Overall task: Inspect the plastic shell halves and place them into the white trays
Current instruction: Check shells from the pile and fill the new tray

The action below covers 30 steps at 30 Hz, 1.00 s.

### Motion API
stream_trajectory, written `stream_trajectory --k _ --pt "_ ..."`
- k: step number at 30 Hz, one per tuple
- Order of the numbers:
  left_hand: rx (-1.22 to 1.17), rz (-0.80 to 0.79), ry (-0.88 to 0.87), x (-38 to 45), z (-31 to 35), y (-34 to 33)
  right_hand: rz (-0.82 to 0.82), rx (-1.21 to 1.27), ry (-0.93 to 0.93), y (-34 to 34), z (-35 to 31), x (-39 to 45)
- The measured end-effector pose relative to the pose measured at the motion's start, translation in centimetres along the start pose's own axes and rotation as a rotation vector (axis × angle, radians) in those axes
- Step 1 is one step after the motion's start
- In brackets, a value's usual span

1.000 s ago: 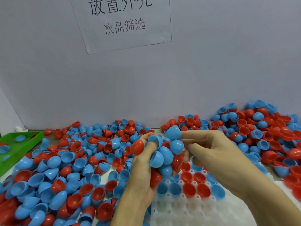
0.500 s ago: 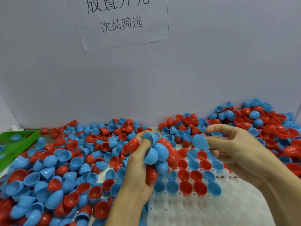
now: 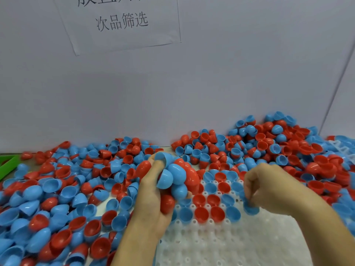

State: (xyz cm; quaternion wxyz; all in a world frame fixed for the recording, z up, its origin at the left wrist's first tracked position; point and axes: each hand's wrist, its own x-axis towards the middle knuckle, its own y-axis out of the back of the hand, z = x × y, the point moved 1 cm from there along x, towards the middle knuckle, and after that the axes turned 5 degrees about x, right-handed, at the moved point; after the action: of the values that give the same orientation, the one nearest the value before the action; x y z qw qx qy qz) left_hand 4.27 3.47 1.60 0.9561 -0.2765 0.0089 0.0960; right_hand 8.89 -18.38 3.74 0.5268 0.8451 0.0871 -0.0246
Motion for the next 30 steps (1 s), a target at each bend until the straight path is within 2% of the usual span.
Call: stream_trajectory --k 6,13,17,21,22,26,30 --pt "-0.020 -0.004 0.001 -0.1 0.3 0.0 -0.022 -0.102 -0.036 -1.6 0.1 0.8" --pt "-0.109 0.009 0.016 0.0 0.1 0.4 -0.092 -0.011 0.035 0.0 0.3 0.4" --pt "-0.147 -0.003 0.005 0.1 0.1 0.6 -0.014 0.183 0.270 1.3 -1.7 -0.3" --pt "-0.162 -0.035 0.026 0.2 -0.1 0.6 -0.149 0.574 0.461 0.6 -5.5 -1.7" --pt "-0.163 -0.043 0.031 0.2 -0.1 0.6 -0.139 0.604 0.503 0.1 -6.2 -1.9" --pt "-0.174 -0.073 -0.001 0.3 -0.2 0.6 0.104 0.553 0.570 -1.5 -7.3 -1.3" --pt "-0.195 -0.037 -0.016 0.4 -0.2 0.8 0.133 0.636 0.572 -2.0 -6.9 -0.7"
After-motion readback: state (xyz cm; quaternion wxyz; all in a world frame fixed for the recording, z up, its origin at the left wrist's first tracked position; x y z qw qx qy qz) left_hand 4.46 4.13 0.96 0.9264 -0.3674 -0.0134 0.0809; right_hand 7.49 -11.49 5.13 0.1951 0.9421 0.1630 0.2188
